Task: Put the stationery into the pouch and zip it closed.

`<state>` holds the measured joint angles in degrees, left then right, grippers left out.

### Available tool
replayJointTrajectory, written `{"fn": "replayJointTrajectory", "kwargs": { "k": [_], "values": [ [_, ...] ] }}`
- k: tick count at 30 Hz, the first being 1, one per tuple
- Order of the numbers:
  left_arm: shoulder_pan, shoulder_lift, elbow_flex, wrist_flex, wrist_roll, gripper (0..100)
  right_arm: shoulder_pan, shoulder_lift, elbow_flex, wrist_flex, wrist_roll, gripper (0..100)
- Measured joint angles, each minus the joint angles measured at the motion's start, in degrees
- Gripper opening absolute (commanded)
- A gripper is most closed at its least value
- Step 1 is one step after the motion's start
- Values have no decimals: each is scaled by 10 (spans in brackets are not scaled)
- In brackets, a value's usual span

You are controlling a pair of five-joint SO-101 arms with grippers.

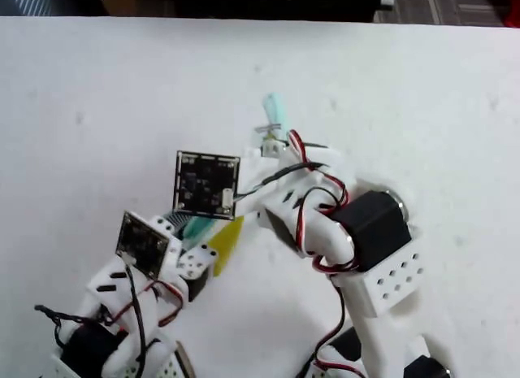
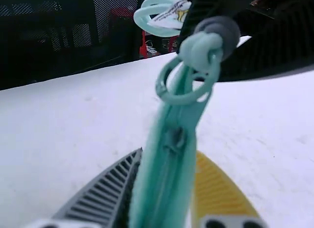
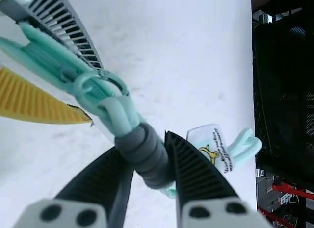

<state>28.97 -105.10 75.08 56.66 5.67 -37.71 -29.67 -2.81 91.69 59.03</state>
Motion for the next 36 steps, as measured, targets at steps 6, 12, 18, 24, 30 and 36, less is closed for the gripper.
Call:
{"fn": "replayJointTrajectory", "kwargs": {
  "k": [6,12,18,24,30,36],
  "values": [
    [4,2,1,-8,-24,21,-8,-3,-1,-5,-28,77],
    [5,0,18,-31,-30,22,-70,-45,4,24,-65,198],
    [4,0,21,-39,-33,22,-94,-86,7,52,-69,49],
    [3,0,21,-39,-33,22,-98,-166,20,55,-69,146],
    [3,0,21,-39,-33,22,-50,-236,133,56,-69,308],
    [3,0,21,-39,-33,22,-45,-295,221,56,-70,312]
  ]
}}
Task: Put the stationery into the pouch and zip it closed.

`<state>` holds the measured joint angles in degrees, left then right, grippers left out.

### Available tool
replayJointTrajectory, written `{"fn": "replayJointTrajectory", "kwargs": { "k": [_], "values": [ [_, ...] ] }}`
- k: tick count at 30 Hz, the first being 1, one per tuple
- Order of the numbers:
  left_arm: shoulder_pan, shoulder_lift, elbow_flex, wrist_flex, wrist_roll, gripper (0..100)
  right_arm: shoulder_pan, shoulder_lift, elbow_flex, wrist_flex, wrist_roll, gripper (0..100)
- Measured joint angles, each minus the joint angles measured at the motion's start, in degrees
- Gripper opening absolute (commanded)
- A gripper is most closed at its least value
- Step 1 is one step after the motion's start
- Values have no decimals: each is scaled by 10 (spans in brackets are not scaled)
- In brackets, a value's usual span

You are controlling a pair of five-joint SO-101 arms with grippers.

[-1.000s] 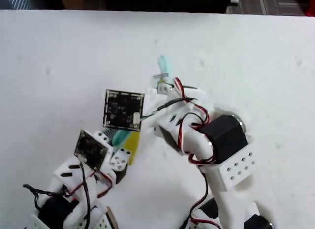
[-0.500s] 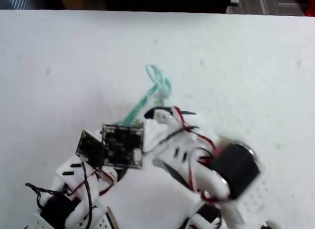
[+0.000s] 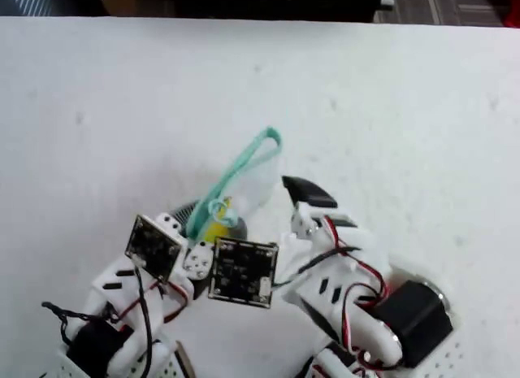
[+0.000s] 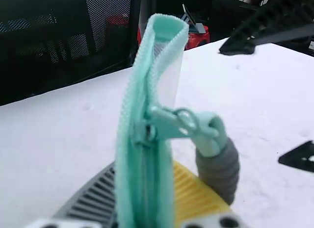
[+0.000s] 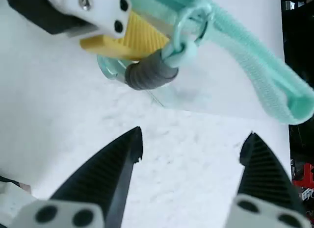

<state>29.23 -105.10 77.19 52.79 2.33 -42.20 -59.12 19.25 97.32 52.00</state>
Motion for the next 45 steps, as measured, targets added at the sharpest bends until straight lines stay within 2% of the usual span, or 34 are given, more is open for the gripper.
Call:
{"fn": "replayJointTrajectory", "kwargs": {
  "k": [3,10,13,18,32,38,45],
  "values": [
    [0,0,0,0,0,22,1,-24,34,-4,-12,312],
    [0,0,0,0,0,22,-76,-90,113,-98,-160,311],
    [0,0,0,0,0,22,-74,-107,155,-142,-202,293],
    [0,0,0,0,0,22,-84,-110,218,-208,-209,206],
    [0,0,0,0,0,23,-84,-113,221,-232,-193,202],
    [-4,0,0,0,0,23,-127,-113,219,-233,-192,195],
    [-4,0,0,0,-1,23,-133,-121,217,-233,-192,34]
  ]
}}
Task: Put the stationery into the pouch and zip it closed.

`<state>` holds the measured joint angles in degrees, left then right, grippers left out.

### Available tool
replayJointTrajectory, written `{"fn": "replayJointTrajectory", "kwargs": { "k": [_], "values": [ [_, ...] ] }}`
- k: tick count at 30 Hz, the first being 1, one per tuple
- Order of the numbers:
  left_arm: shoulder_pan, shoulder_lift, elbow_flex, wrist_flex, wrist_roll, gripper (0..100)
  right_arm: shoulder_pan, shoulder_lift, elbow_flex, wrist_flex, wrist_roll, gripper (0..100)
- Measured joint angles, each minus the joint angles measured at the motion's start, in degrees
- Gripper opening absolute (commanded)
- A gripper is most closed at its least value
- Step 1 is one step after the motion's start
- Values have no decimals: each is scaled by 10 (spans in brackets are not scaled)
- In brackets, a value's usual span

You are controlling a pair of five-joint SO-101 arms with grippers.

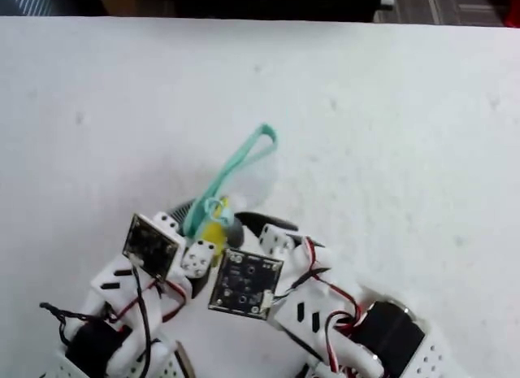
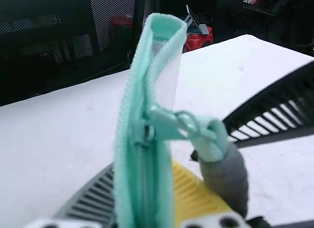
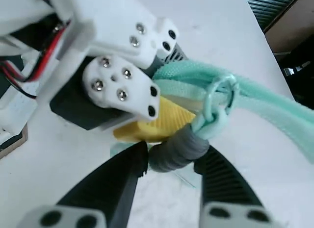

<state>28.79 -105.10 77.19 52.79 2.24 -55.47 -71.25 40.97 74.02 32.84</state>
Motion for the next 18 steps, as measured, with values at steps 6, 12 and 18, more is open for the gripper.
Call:
{"fn": "replayJointTrajectory", "kwargs": {
  "k": [6,12,18],
  "values": [
    [0,0,-1,0,0,24,0,-1,0,-23,-1,17],
    [-3,0,-1,-1,0,109,57,8,-8,-52,1,17],
    [-1,1,0,0,1,186,110,7,-69,-93,-24,17]
  ]
}}
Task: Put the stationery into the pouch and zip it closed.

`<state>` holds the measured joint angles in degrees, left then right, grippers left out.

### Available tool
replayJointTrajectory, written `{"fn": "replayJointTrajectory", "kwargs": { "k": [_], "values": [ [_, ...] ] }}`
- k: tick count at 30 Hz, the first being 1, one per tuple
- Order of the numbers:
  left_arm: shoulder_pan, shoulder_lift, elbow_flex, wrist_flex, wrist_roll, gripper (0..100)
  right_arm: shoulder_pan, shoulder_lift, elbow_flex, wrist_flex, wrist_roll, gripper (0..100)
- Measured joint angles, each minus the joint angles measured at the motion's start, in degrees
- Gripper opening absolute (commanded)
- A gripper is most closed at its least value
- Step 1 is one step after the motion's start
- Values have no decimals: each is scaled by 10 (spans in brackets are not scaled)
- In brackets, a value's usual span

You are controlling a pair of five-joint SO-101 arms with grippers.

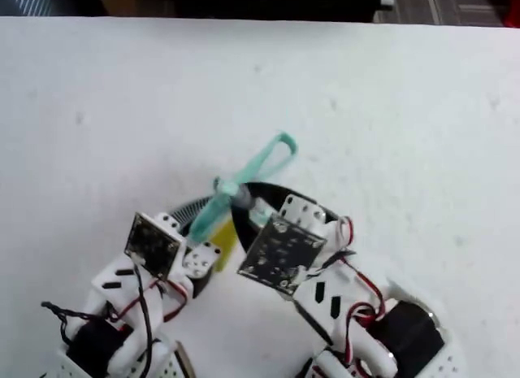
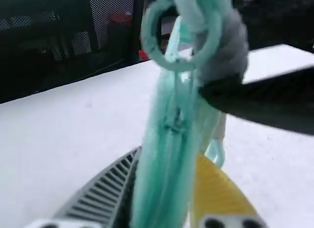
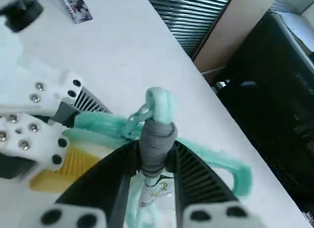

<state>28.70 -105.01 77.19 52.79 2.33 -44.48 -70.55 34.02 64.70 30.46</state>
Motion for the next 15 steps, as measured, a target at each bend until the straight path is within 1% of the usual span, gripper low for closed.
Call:
{"fn": "replayJointTrajectory", "kwargs": {
  "k": [6,11,12,15],
  "values": [
    [-8,1,0,0,0,142,7,1,-4,-9,-8,17],
    [-13,3,-1,0,0,15,9,1,-4,-10,-8,17],
    [-13,3,-1,0,0,28,9,1,-4,-10,-8,17],
    [-13,3,-1,0,0,21,25,1,-4,-12,-8,17]
  ]
}}
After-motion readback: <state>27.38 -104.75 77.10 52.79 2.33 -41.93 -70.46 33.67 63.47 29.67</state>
